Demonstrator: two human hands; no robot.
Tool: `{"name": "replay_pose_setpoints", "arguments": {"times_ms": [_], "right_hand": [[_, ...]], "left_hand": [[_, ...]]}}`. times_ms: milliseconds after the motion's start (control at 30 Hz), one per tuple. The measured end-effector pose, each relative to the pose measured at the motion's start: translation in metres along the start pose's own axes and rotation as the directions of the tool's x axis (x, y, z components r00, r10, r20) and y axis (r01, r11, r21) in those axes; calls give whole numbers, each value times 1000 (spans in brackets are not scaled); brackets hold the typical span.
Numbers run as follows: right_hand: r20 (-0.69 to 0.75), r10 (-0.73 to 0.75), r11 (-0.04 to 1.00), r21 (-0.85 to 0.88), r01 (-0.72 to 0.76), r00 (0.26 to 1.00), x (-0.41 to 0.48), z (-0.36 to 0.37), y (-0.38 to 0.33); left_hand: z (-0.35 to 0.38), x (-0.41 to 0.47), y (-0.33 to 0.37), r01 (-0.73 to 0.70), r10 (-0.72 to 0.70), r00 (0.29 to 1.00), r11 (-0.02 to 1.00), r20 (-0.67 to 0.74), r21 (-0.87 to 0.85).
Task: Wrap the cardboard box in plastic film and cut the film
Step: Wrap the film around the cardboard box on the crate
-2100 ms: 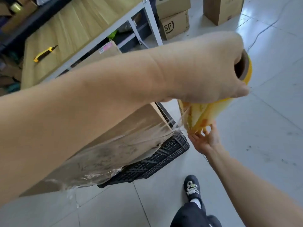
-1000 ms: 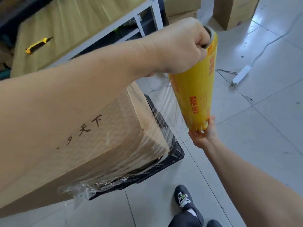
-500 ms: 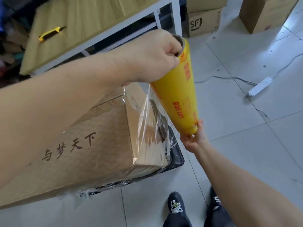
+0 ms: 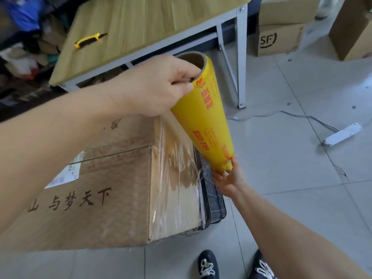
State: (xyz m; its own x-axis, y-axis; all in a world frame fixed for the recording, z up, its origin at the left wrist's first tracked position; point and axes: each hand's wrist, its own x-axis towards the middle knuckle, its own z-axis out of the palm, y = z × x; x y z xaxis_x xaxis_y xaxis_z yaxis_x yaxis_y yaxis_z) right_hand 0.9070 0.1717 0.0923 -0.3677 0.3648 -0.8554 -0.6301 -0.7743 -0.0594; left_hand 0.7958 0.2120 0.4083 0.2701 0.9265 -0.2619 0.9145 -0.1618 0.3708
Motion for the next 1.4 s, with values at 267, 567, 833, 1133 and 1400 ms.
{"name": "replay_pose_setpoints", "arguments": {"times_ms": [267,567,833,1133,1400], "right_hand": [[2,-5,999,-46,5,1000,23,19,-10],[-17,10,1000,-9,-11,1000,41,46,-17],[-40,-16,1000,-3,16,999,48,61,-15],[-69,-549,764,-446,466,833,-17,70,-53],[744,-639,-90,-324,942,195,-149,132,-51]], "left_hand": [[-13,18,-20,53,-53,998,998,-15,-37],[-30,33,-49,74,-76,997,994,-23,-80],[-32,44,-59,84,-101,990,982,-95,-172],[-27,22,-47,5,-173,898,923,-404,-385],[-3,-17,-13,-8,-189,850,929,-492,-370]]}}
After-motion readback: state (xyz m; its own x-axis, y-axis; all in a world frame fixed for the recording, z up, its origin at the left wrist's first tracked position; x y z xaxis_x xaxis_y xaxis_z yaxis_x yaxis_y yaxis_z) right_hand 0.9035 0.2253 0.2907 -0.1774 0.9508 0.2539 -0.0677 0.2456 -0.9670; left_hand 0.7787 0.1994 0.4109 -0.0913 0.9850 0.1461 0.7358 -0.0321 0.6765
